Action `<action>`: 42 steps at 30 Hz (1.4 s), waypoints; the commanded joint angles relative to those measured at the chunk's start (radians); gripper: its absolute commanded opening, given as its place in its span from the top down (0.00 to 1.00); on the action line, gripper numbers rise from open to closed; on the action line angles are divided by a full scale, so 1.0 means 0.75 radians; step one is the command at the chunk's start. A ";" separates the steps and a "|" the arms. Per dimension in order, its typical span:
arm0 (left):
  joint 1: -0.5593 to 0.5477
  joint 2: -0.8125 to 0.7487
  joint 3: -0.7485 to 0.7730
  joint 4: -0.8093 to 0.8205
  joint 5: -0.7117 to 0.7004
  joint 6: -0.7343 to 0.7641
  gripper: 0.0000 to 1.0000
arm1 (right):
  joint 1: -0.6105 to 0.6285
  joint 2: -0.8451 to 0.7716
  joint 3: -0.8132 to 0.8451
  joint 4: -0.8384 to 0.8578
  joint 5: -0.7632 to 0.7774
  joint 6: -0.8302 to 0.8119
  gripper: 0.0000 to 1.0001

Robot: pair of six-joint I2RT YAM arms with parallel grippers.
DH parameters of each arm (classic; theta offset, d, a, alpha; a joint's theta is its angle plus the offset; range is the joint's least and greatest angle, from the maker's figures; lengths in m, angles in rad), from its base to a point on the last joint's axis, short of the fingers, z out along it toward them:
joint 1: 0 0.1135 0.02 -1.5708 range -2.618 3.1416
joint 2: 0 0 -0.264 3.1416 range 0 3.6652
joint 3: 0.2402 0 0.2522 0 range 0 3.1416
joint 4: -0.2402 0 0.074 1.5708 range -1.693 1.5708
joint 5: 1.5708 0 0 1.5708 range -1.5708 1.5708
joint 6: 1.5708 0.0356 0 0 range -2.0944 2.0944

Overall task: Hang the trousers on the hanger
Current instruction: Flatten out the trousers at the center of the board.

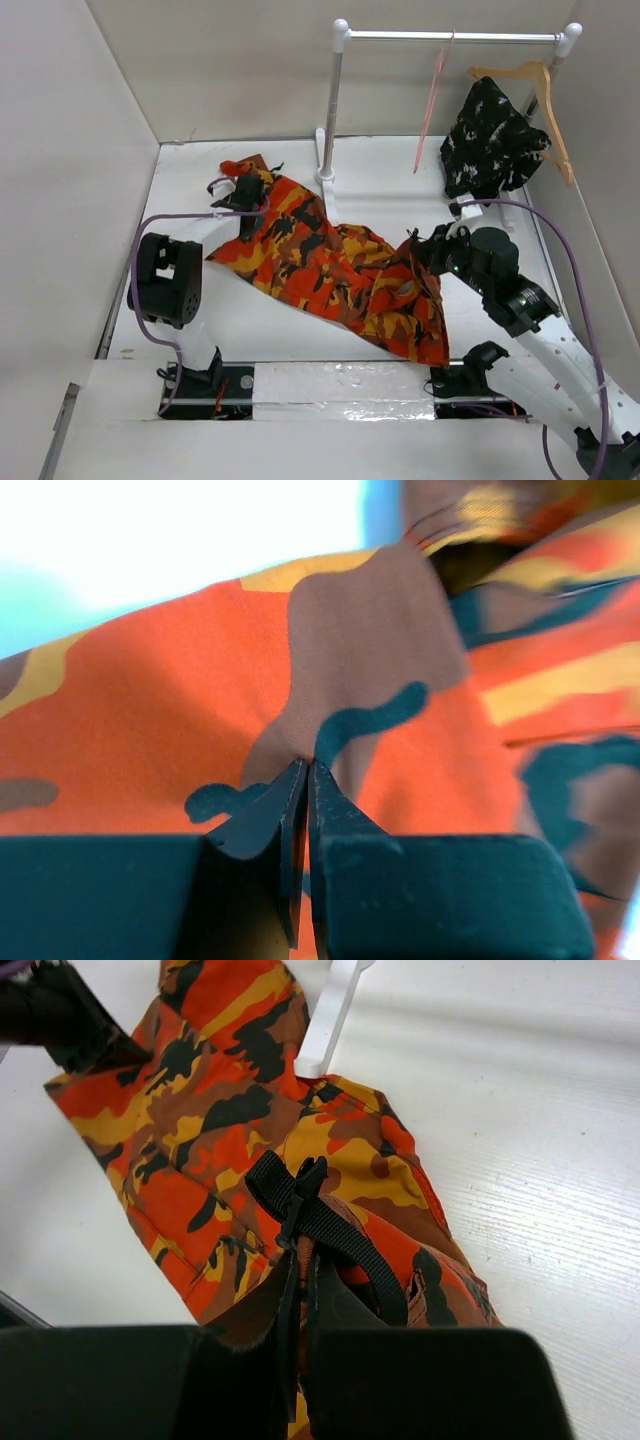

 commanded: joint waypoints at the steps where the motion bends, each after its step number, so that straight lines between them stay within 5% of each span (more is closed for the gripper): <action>1: -0.013 -0.059 0.170 0.020 0.044 0.020 1.00 | -0.009 0.003 0.006 0.098 -0.021 -0.012 1.00; 2: -0.026 -0.086 0.171 -0.056 0.004 0.016 0.95 | -0.009 0.004 0.013 0.086 -0.023 -0.014 1.00; 3: -0.026 -0.122 0.148 -0.075 -0.023 0.012 0.76 | -0.009 0.002 0.017 0.074 -0.025 -0.014 1.00; 5: -0.026 -0.316 -0.015 -0.057 -0.064 -0.006 0.58 | -0.009 -0.007 0.005 0.086 -0.033 -0.014 1.00; 6: 0.011 -0.390 -0.086 -0.044 -0.066 -0.015 0.39 | -0.009 -0.013 -0.002 0.106 -0.039 -0.014 1.00; 8: 0.048 -0.621 -0.281 -0.028 -0.064 -0.047 0.29 | -0.009 -0.027 -0.008 0.117 -0.041 -0.008 1.00; 14: 0.060 -0.957 -0.590 -0.120 -0.078 -0.188 0.28 | -0.009 -0.021 0.027 0.094 -0.070 -0.024 1.00; 20: 0.162 -0.825 -0.682 0.131 0.015 -0.166 0.28 | 0.003 -0.025 0.037 0.080 -0.064 -0.022 1.00; 23: 0.175 -0.635 -0.605 0.229 0.024 -0.138 0.29 | 0.003 -0.027 0.043 0.049 -0.058 -0.026 1.00; 26: 0.175 -0.495 -0.511 0.305 0.036 -0.111 0.47 | 0.003 -0.046 0.029 0.043 -0.037 -0.010 1.00; 27: 0.175 -0.477 -0.492 0.312 0.028 -0.111 0.70 | 0.003 -0.048 0.027 0.039 -0.025 -0.010 1.00; 29: 0.175 -0.470 -0.443 0.283 0.006 -0.129 0.97 | 0.003 -0.050 0.037 0.014 -0.003 -0.012 1.00; 33: 0.175 -0.652 -0.365 0.099 -0.154 -0.127 1.00 | 0.015 -0.074 0.062 -0.020 0.006 -0.010 1.00; 38: 0.175 -1.165 -0.263 -0.060 -0.358 -0.019 1.00 | 0.117 -0.011 0.139 -0.031 -0.182 -0.086 1.00; 42: 0.175 -1.342 -0.012 -0.134 -0.406 0.100 1.00 | 0.521 0.172 0.270 0.061 -0.411 -0.088 1.00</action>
